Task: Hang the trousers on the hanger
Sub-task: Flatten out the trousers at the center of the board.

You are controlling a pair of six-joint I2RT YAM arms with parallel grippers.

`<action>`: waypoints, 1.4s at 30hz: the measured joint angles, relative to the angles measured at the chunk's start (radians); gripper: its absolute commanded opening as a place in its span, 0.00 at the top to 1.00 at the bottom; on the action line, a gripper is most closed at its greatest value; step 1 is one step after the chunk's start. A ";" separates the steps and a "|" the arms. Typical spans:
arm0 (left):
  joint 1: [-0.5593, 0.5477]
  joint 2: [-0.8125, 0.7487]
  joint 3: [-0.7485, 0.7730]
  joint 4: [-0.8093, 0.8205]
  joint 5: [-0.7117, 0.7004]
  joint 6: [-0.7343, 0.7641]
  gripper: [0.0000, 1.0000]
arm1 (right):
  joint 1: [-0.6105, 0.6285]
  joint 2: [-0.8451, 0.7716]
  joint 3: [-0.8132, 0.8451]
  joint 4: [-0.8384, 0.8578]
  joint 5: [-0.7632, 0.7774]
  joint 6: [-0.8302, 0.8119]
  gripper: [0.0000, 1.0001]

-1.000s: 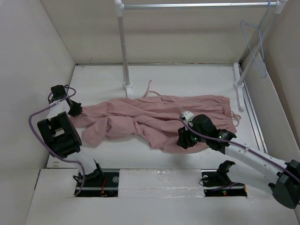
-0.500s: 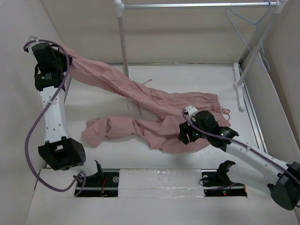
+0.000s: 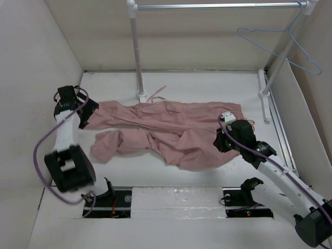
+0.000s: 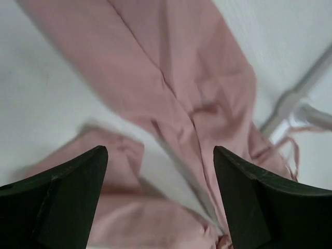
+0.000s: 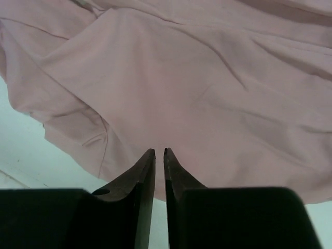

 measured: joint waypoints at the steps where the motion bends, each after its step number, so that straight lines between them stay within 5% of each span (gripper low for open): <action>1: -0.008 -0.099 -0.053 -0.011 -0.014 -0.001 0.22 | -0.012 -0.005 0.000 0.001 -0.005 0.002 0.84; 4: -0.031 -0.447 -0.195 -0.019 -0.066 -0.019 0.22 | -0.021 -0.011 0.000 0.007 -0.034 -0.001 0.72; 8: -0.038 -0.726 -0.366 -0.041 -0.098 -0.089 0.22 | -0.015 -0.010 0.000 0.015 -0.089 -0.005 0.61; 16: -0.040 -0.731 -0.707 -0.163 -0.046 -0.355 0.25 | 0.021 -0.007 0.000 0.015 -0.200 -0.056 0.58; 18: -0.040 -0.780 -0.711 -0.136 -0.044 -0.436 0.30 | 0.025 -0.007 0.000 0.014 -0.219 -0.071 0.58; 19: -0.040 -0.807 -0.716 -0.120 -0.045 -0.468 0.43 | 0.028 -0.007 0.000 0.013 -0.226 -0.077 0.58; 22: -0.040 -0.906 -0.751 -0.065 -0.055 -0.588 0.49 | 0.031 -0.011 0.000 0.007 -0.243 -0.093 0.58; 34: -0.040 -0.834 -0.816 -0.062 -0.038 -0.759 0.39 | 0.033 0.004 0.017 -0.018 -0.246 -0.142 0.56; 37: -0.040 -0.755 -0.816 -0.029 -0.045 -0.772 0.50 | 0.034 0.027 0.024 -0.020 -0.247 -0.149 0.57; 38: -0.040 -0.723 -0.816 -0.017 -0.047 -0.774 0.68 | 0.033 0.031 0.025 -0.022 -0.246 -0.152 0.56; 41: -0.040 -0.670 -0.816 0.003 -0.060 -0.777 1.00 | 0.033 0.028 0.027 -0.031 -0.238 -0.158 0.56; 42: -0.040 -0.670 -0.816 0.007 -0.063 -0.774 1.00 | 0.033 0.027 0.029 -0.032 -0.234 -0.159 0.56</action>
